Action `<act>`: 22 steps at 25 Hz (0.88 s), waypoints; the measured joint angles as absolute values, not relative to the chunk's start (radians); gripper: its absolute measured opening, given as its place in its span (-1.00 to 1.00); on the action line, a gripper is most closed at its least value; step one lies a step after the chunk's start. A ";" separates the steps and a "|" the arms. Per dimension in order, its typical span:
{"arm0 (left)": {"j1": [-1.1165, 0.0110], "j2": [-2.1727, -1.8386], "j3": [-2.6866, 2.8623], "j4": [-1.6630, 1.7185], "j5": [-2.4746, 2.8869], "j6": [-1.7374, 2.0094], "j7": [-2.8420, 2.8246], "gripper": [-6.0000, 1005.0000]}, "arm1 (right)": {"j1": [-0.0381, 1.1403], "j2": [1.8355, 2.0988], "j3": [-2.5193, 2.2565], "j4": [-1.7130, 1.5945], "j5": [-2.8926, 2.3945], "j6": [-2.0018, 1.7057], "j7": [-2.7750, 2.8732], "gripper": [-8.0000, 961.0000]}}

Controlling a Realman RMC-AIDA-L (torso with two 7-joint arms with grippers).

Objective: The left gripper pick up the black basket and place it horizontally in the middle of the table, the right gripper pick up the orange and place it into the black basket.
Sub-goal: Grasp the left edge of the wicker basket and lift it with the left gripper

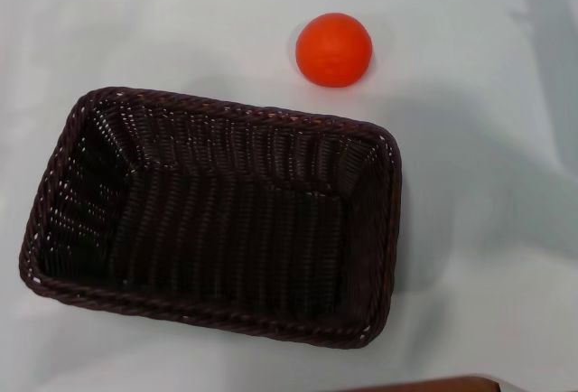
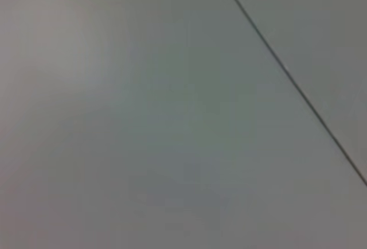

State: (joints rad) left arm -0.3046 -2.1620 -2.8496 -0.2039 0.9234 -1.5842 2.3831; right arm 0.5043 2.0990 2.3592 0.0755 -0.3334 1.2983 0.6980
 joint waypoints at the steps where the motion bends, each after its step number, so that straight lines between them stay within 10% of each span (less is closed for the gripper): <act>1: -0.297 -2.149 -2.791 -0.253 0.940 -1.568 2.264 0.80 | 0.505 2.099 2.356 0.073 -0.333 1.299 0.700 0.60; 5: -0.268 -2.090 -2.634 -0.393 1.007 -1.539 2.009 0.80 | 0.505 2.096 2.349 0.073 -0.338 1.292 0.710 0.60; 13: -0.250 -1.859 -2.334 -0.679 1.341 -1.584 1.393 0.80 | 0.505 2.095 2.347 0.072 -0.336 1.281 0.712 0.60; 17: -0.250 -1.840 -2.314 -0.903 1.642 -1.642 1.129 0.80 | 0.503 2.094 2.347 0.073 -0.333 1.271 0.712 0.60; 22: -0.257 -1.901 -2.322 -1.160 1.954 -1.693 0.909 0.80 | 0.507 2.094 2.349 0.079 -0.333 1.252 0.712 0.60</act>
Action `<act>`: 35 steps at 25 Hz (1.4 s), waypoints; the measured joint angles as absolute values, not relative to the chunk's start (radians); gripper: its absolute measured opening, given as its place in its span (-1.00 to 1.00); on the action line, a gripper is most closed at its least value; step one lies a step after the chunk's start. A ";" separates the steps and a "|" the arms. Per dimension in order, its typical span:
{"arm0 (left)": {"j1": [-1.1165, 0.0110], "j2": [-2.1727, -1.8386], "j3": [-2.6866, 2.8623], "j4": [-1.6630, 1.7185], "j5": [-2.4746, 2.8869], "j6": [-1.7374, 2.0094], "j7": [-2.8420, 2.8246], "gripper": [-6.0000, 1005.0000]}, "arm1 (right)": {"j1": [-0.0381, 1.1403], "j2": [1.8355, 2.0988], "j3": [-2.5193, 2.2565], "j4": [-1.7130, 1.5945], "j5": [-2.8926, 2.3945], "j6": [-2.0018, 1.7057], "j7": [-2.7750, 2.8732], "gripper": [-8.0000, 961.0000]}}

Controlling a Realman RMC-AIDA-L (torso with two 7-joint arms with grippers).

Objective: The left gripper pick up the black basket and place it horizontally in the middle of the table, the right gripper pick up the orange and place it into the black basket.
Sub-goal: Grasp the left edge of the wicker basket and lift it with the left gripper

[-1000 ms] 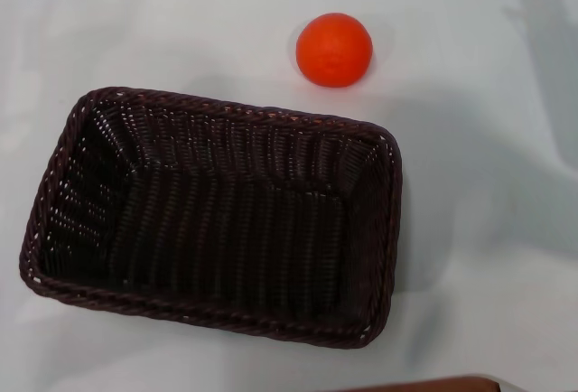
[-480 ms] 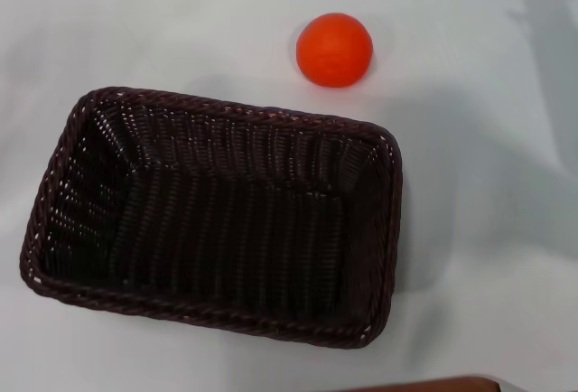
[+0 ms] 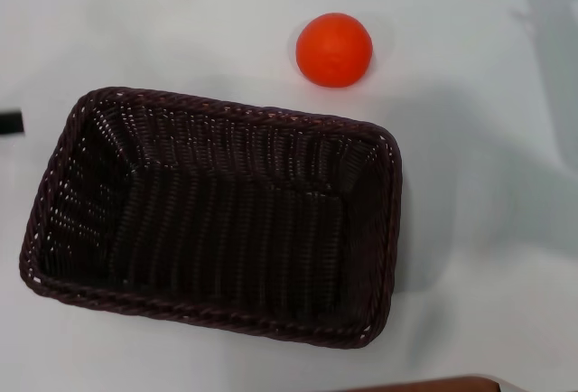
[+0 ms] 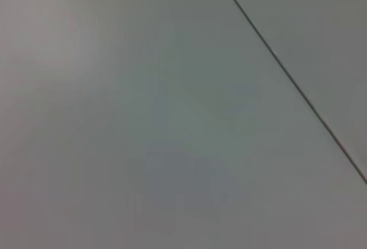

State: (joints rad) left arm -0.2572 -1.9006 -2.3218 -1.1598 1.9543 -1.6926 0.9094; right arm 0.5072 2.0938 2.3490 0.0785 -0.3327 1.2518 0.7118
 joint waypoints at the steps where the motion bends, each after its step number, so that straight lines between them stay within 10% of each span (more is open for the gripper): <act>1: -0.265 -1.911 -2.322 -1.189 2.000 -1.708 0.879 0.80 | 0.509 2.094 2.349 0.079 -0.333 1.249 0.712 0.60; 29: -0.459 -2.070 -2.295 -1.294 2.488 -1.788 0.667 0.60 | 0.512 2.091 2.363 0.081 -0.331 1.199 0.705 0.61; 35: -0.449 -2.092 -2.294 -1.352 2.489 -1.798 0.670 0.20 | 0.512 2.091 2.371 0.083 -0.331 1.195 0.705 0.61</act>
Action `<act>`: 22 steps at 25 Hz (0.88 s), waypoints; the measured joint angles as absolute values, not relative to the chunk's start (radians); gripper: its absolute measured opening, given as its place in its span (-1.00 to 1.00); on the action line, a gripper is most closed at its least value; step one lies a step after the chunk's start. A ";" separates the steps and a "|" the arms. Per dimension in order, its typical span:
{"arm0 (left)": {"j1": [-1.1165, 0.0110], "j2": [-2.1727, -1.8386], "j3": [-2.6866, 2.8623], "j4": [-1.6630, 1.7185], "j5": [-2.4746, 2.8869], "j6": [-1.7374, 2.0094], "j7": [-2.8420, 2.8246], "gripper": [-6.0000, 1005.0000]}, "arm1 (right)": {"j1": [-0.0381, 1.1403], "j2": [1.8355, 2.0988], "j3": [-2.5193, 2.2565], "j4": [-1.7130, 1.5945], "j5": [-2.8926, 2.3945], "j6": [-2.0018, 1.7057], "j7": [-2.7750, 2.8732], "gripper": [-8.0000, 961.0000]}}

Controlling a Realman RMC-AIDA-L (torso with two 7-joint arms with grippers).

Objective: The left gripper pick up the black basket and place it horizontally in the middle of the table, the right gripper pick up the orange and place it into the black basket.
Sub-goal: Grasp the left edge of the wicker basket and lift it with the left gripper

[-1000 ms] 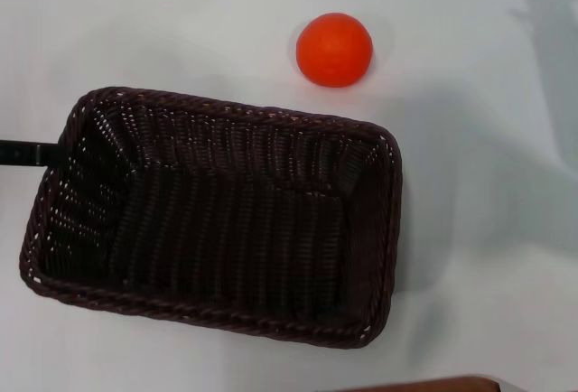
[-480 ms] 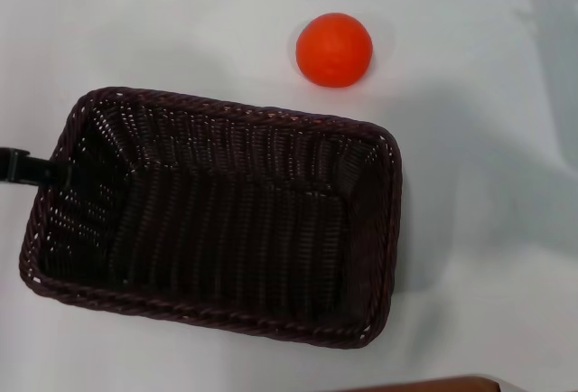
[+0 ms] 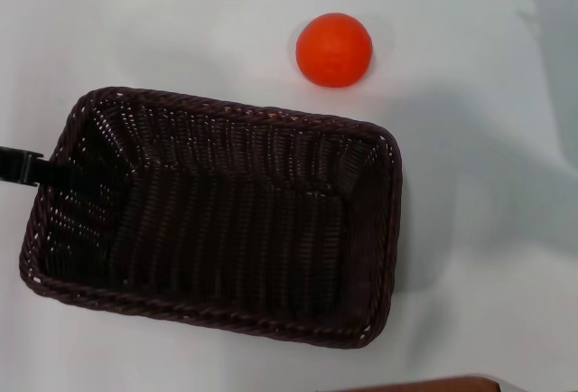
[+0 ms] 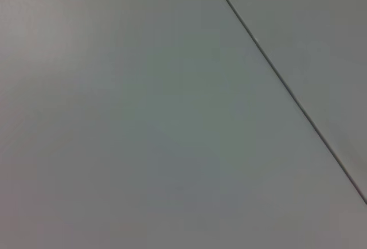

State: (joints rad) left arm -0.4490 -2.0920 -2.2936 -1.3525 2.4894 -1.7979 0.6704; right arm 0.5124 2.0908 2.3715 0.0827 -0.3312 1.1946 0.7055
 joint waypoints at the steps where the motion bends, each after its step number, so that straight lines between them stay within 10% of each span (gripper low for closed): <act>1: -0.448 -2.094 -2.294 -1.359 2.490 -1.799 0.671 0.11 | 0.512 2.091 2.375 0.083 -0.331 1.195 0.708 0.61; 13: -0.447 -2.097 -2.304 -1.369 2.481 -1.812 0.673 -0.61 | 0.512 2.091 2.389 0.083 -0.330 1.195 0.714 0.62; 22: -0.452 -2.094 -2.492 -1.359 2.347 -1.828 0.650 -0.61 | 0.512 2.091 2.390 0.084 -0.330 1.187 0.715 0.63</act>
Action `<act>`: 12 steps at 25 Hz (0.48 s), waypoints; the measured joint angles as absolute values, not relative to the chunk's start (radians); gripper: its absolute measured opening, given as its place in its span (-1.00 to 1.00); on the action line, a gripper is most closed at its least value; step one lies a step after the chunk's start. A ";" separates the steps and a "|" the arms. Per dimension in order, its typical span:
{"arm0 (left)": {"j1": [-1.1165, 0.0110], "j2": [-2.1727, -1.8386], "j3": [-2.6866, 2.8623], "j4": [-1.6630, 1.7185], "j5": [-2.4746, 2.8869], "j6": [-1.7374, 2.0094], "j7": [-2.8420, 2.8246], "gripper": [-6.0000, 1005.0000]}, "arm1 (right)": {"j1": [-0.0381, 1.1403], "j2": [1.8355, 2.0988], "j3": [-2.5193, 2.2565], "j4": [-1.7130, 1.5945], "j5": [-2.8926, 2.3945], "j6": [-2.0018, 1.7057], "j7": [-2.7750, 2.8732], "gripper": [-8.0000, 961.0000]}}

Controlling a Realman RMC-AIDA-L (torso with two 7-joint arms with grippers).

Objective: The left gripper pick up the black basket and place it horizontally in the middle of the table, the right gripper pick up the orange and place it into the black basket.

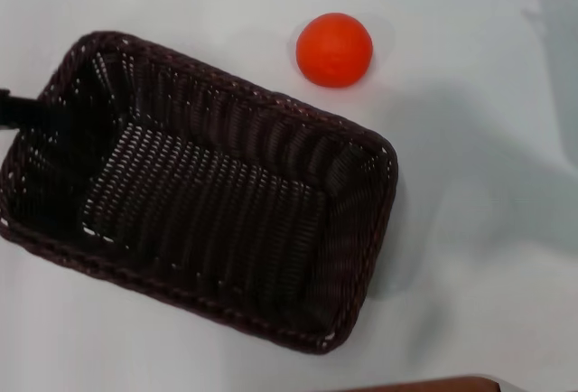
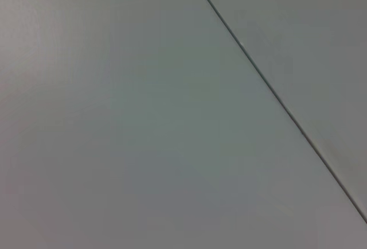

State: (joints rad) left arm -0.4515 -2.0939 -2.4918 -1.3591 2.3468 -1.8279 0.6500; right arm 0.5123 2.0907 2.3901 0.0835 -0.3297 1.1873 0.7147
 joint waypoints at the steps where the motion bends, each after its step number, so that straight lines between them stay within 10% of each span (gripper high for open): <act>1: -0.451 -2.094 -2.501 -1.359 2.338 -1.829 0.643 -0.61 | 0.512 2.091 2.390 0.084 -0.330 1.187 0.715 0.63; 12: -0.445 -2.117 -2.631 -1.333 2.288 -1.804 0.551 -0.62 | 0.513 2.091 2.399 0.092 -0.330 1.187 0.719 0.64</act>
